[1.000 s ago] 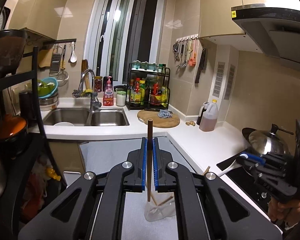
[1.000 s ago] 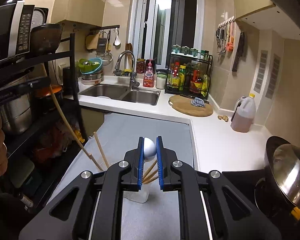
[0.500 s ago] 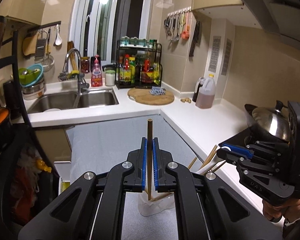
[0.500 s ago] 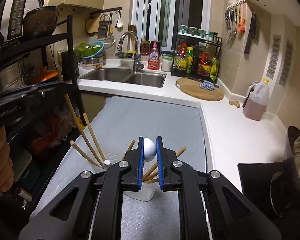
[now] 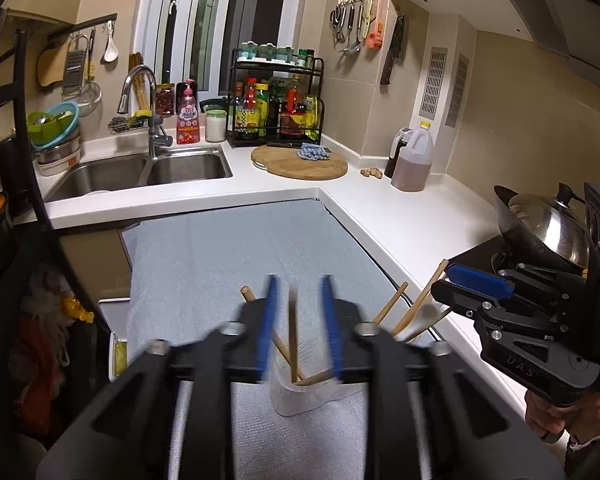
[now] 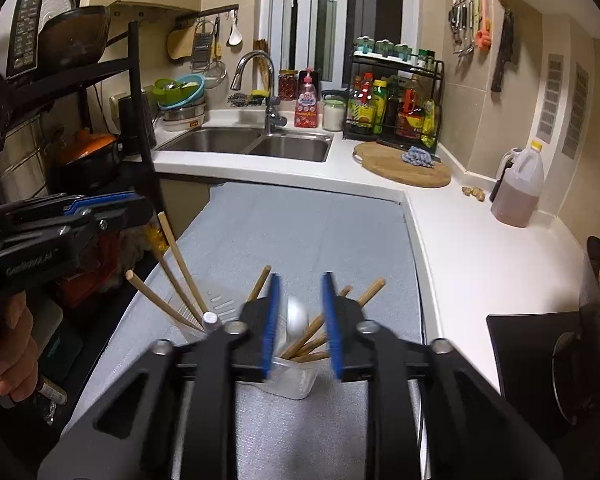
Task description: Organize utensils
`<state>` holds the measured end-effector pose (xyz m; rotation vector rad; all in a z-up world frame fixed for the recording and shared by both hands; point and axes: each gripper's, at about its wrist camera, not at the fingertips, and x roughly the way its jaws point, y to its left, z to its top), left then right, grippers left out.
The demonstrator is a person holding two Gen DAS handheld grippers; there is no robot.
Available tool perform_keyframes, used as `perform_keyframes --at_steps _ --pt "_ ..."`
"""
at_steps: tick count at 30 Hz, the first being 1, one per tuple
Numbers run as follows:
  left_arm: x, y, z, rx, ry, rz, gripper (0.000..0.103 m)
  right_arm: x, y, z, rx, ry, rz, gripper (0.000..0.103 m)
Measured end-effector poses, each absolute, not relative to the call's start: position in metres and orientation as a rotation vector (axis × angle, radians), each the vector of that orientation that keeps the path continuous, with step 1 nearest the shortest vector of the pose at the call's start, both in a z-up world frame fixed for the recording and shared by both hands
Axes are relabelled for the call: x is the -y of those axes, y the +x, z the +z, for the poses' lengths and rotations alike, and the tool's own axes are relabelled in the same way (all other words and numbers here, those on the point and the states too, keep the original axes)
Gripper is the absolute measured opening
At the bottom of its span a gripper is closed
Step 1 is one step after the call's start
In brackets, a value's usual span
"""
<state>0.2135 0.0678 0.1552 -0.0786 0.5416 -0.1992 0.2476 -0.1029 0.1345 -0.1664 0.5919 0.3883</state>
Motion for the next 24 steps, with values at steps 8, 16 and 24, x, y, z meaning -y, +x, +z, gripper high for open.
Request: perform_keyframes --at_steps 8,16,24 --pt "-0.071 0.171 0.179 -0.449 -0.087 -0.178 0.047 0.126 0.209 0.164 -0.496 -0.132 0.364 0.04" --pt "-0.066 0.106 0.141 -0.411 -0.106 -0.088 0.074 0.165 0.138 0.138 -0.42 -0.017 0.299 0.089" --pt "-0.046 0.095 0.076 -0.503 -0.135 0.024 0.089 0.172 0.126 0.093 -0.463 -0.006 0.243 0.098"
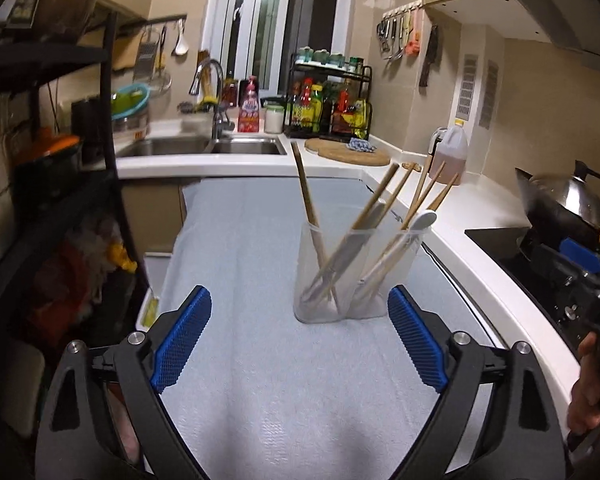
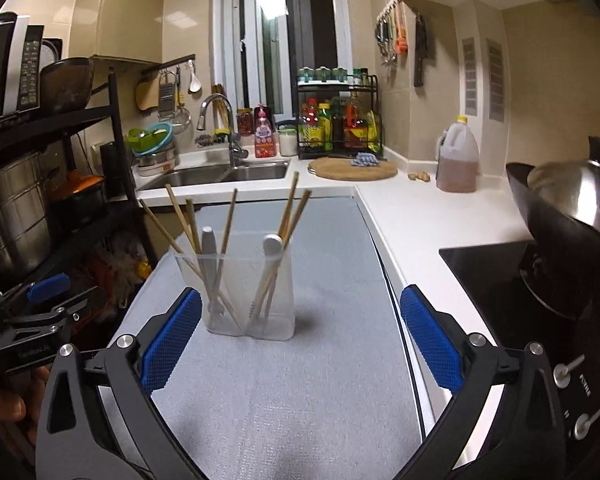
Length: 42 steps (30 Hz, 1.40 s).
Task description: Organize utensils
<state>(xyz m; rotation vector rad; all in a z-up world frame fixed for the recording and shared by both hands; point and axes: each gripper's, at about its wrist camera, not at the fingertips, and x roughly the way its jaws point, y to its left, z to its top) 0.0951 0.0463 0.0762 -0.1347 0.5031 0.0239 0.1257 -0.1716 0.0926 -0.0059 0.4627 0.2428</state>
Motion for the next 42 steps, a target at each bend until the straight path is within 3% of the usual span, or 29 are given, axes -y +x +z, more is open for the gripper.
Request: perform_keyframes --at_steps 2,16,42 --pt "-0.043 0.094 0.078 -0.477 -0.122 0.044 0.095 0.171 0.127 0.088 -0.47 -0.017 0.239 0.098" --pt "-0.047 0.095 0.062 -0.48 -0.11 0.088 0.095 0.169 0.129 0.058 -0.494 -0.003 0.212 0.098" --pt "-0.035 0.098 0.06 -0.473 -0.082 0.073 0.095 0.166 0.124 0.061 -0.469 -0.004 0.215 0.098"
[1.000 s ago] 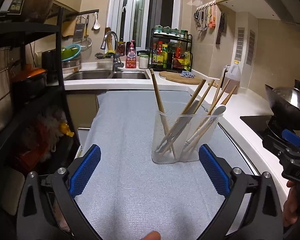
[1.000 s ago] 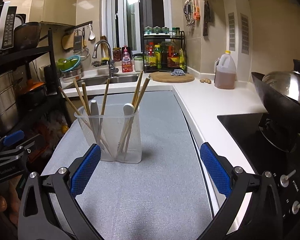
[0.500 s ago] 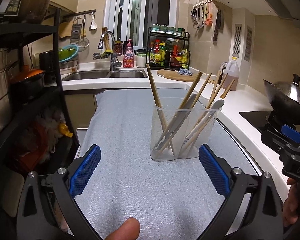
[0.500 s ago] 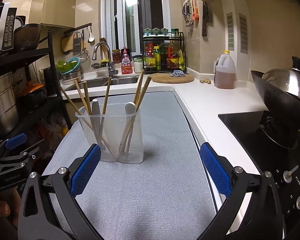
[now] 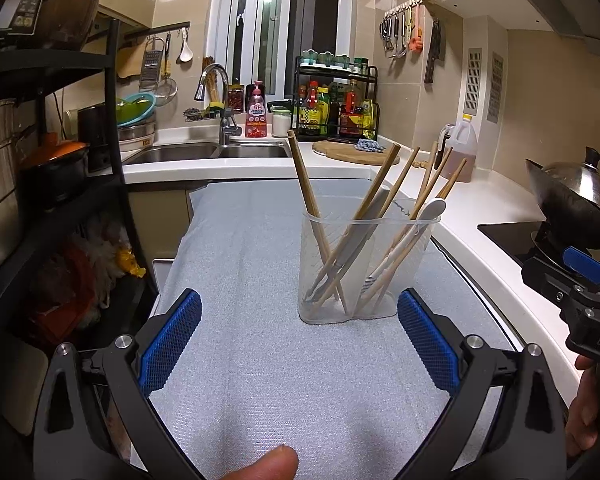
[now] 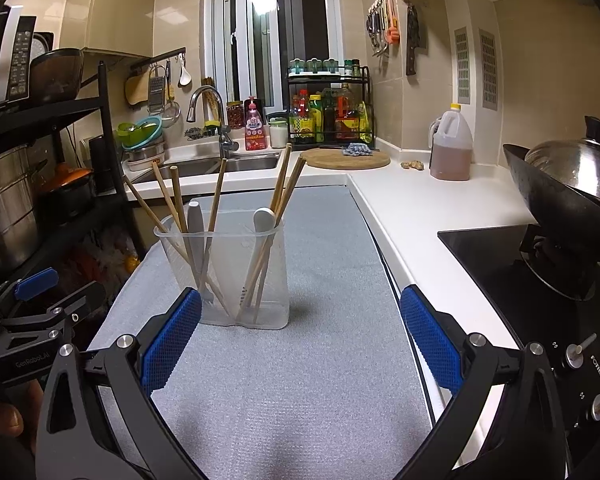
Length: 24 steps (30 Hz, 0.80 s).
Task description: Organize utensils
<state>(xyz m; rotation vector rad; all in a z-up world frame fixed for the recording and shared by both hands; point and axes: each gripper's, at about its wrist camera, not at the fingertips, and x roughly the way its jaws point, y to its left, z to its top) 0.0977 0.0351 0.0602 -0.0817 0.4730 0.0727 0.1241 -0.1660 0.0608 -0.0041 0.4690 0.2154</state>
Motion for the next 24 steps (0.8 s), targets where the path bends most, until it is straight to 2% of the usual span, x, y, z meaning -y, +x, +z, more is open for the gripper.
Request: perform_keyframes --at_steps 24 --pt "-0.0327 0.0971 0.0613 -0.467 -0.071 0.064 0.095 0.1635 0.1226 0.0625 -0.467 -0.006 0.219 0.098"
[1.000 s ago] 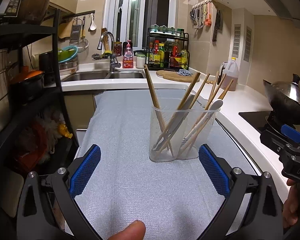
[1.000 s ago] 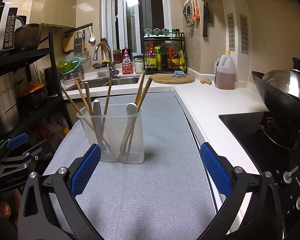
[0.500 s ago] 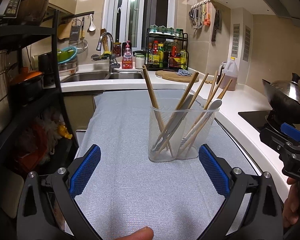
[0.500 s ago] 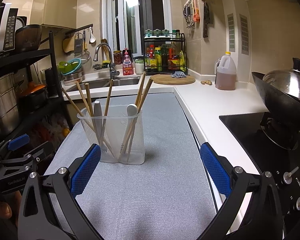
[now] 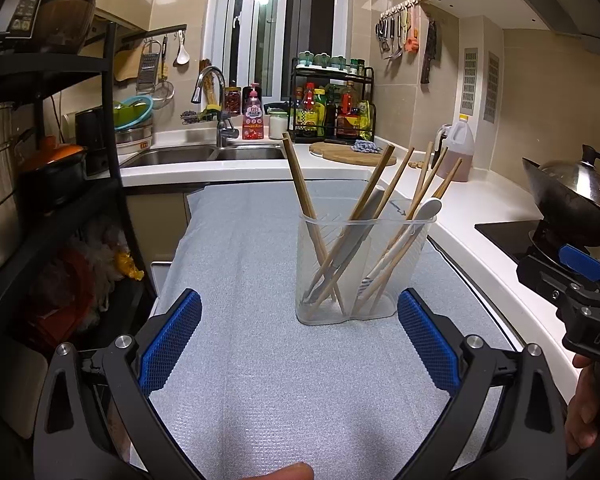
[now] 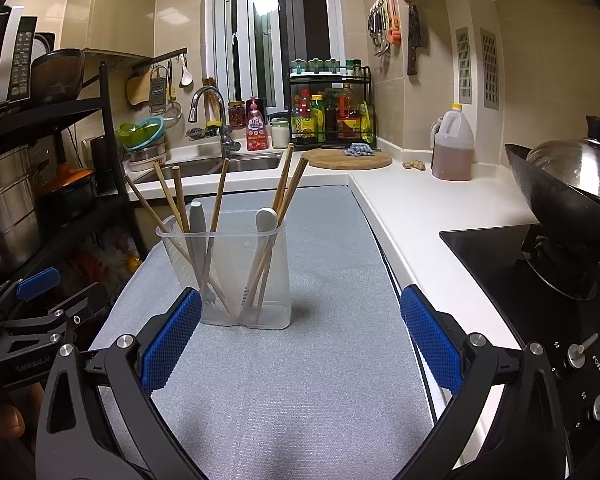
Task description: Organize utensils
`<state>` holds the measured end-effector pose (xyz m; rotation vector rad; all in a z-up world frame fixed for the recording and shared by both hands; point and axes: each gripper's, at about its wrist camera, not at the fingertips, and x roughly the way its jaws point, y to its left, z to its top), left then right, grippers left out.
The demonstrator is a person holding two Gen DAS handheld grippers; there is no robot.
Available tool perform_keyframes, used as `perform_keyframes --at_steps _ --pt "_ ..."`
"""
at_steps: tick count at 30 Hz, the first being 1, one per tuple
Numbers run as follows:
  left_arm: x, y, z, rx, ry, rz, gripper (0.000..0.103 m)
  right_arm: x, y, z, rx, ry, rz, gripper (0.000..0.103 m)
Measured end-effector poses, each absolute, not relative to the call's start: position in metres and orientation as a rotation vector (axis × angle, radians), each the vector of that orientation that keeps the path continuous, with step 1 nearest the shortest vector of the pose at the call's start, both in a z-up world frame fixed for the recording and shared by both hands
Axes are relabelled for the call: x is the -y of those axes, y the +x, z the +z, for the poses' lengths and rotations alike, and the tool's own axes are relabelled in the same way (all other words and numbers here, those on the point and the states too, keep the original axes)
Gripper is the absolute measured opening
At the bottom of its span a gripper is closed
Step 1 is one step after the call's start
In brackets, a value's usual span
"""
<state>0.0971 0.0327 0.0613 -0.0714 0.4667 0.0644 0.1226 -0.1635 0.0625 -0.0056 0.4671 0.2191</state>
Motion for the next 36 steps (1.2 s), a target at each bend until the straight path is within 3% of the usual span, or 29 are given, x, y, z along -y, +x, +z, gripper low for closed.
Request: perform_keyframes --at_steps 36 --pt "-0.0339 0.0971 0.0623 -0.464 -0.07 0.061 0.095 0.1585 0.1221 0.0629 -0.468 -0.004 0.228 0.098"
